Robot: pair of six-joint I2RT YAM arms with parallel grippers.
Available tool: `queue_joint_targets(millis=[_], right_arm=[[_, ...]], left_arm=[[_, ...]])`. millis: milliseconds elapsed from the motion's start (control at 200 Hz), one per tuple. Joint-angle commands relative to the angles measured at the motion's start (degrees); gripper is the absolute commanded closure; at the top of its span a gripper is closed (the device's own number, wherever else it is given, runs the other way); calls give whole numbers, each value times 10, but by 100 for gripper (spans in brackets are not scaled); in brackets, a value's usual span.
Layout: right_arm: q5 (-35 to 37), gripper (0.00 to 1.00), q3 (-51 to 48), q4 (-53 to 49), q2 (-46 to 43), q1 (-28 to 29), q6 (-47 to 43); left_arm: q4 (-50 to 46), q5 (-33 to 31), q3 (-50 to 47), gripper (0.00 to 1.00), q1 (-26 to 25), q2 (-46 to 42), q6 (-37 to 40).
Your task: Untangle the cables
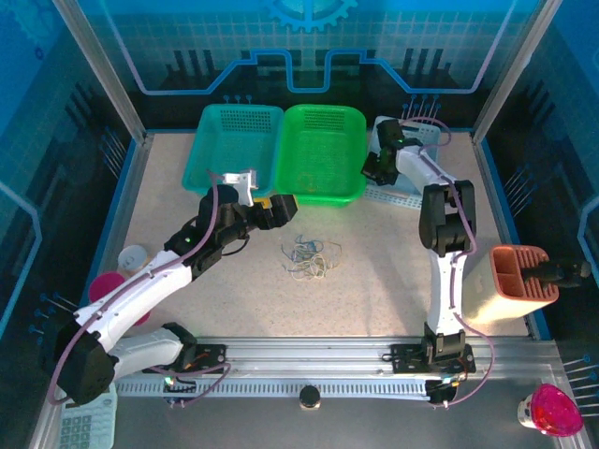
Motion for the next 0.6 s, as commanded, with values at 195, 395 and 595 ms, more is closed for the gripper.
queue_joint_targets(millis=[195,395,595], right_arm=[[-29,100,4,12,-5,52,-2],[-3,100,-4,-5,-41,25,-9],[23,100,-18,-5,-103,-17,-10]], left_arm=[[6,4,-12,1,5,-20,-8],[8,5,-13,1,4,-20,-7],[11,6,-15,1,5,-19,-9]])
